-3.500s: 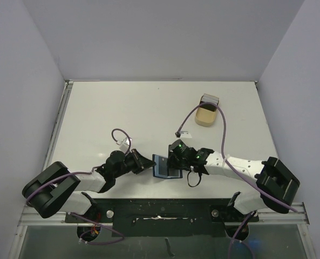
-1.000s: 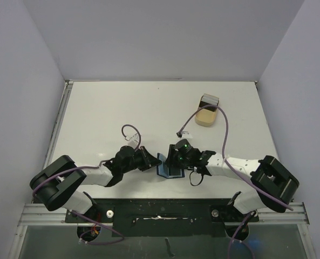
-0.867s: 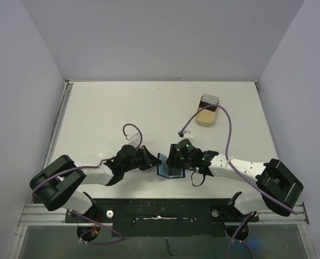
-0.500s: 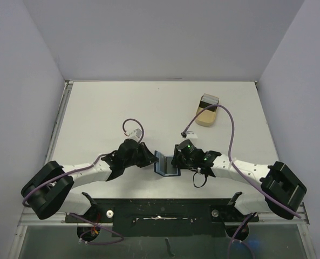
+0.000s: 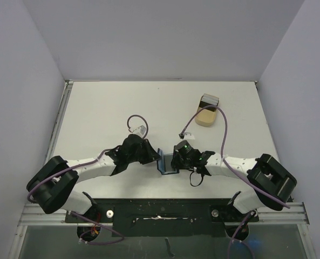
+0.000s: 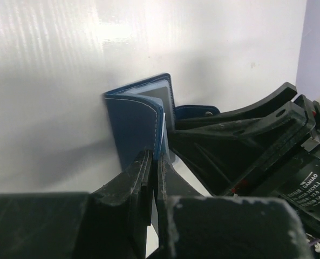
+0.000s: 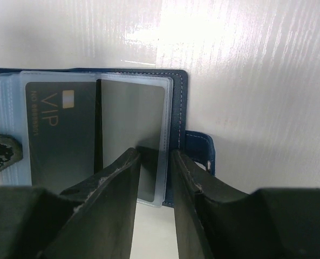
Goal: Put the credit cards into the card holder
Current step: Turn over the card slot in the card holder.
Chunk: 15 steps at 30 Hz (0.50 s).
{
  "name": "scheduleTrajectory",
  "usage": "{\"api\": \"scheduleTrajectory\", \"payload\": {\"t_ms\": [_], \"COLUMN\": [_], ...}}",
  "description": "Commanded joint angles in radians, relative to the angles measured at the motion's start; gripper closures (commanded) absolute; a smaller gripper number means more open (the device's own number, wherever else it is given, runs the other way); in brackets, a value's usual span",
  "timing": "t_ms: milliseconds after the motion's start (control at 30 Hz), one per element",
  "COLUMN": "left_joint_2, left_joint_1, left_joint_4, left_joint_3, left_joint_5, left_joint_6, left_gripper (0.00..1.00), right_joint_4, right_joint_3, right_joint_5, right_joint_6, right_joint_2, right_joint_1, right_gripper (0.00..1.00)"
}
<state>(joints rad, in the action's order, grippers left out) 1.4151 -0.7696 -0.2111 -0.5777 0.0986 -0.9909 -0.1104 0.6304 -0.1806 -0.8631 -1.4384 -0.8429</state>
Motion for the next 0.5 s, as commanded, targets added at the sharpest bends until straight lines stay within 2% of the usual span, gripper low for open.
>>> {"api": "scheduleTrajectory", "payload": {"t_ms": [0,100,167,333,467], "left_joint_2": [0.038,0.065,0.083,0.084,0.045], "left_joint_1": [-0.005,-0.005,-0.005,0.007,0.024], "left_joint_4": [-0.163,-0.297,-0.310,-0.275,-0.142], "left_joint_3": [-0.018,0.010,0.010,0.021,0.008], "left_joint_5": [0.103,0.157,0.162,0.146,0.098], "left_joint_6": [-0.036,-0.072,-0.078,-0.065,-0.030], "left_gripper": [1.00,1.00,1.00,1.00,1.00], "right_joint_4": [0.063,0.066,0.062,0.000,-0.110], "right_joint_3": [-0.028,-0.025,-0.022,0.001,0.037], "right_joint_5": [0.012,0.014,0.015,-0.012,-0.066], "right_joint_6": [-0.002,-0.004,-0.005,0.004,0.011], "right_joint_2": [-0.045,-0.061,-0.059,-0.023,0.049], "right_joint_1": [-0.002,-0.004,-0.003,0.000,0.010], "right_gripper": [0.69,0.70,0.70,0.70,0.65]}}
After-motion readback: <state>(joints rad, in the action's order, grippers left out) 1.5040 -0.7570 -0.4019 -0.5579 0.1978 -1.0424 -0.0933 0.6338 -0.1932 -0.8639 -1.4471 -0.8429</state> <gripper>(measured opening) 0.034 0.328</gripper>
